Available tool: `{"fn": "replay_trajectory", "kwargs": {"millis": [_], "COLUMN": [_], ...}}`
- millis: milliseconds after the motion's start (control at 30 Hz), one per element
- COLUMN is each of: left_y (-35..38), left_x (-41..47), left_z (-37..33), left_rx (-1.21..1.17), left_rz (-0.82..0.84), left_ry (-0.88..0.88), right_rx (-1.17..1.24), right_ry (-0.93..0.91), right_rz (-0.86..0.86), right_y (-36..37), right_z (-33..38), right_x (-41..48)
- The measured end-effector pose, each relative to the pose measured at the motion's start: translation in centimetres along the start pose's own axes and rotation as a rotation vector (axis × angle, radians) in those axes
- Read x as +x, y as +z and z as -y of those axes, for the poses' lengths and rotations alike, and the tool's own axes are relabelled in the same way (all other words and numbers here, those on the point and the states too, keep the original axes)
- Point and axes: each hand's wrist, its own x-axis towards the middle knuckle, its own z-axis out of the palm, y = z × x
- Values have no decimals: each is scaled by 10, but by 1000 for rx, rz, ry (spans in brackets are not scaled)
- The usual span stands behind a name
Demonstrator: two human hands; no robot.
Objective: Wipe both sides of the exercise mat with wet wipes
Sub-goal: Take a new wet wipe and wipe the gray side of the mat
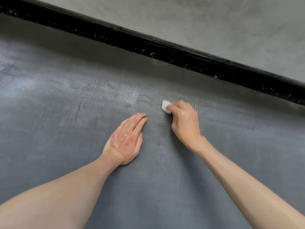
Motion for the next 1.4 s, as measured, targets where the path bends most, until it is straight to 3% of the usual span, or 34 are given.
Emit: {"fn": "replay_trajectory", "kwargs": {"millis": [133,333,500,567,733,933,1100,1300,1400], "left_y": [1,0,0,-1,1,2,0,-1,-1], "left_x": [0,0,1,1,-1,-2,-2,-2,-2], "left_z": [0,0,0,0,0,-1,-2,-3,-3], "left_rx": [-1,8,-2,10,14,6,-9,-4,-5], "left_rz": [0,1,-15,-12,-12,-17,-32,-28,-27], "left_ry": [4,-8,-5,-7,-12,-11,0,5,12], "right_rx": [41,11,73,64,38,124,69,91,68], "right_ry": [-151,36,-160,-182,66,-84,113,-80,0], "right_rz": [119,49,141,185,67,108,19,123,128], "right_y": [-6,-2,-6,-7,-1,-4,2,-3,-2], "right_z": [7,16,37,33,31,44,34,40,32], "right_x": [-45,-13,-104,-101,-57,-112,-60,-116,-80]}}
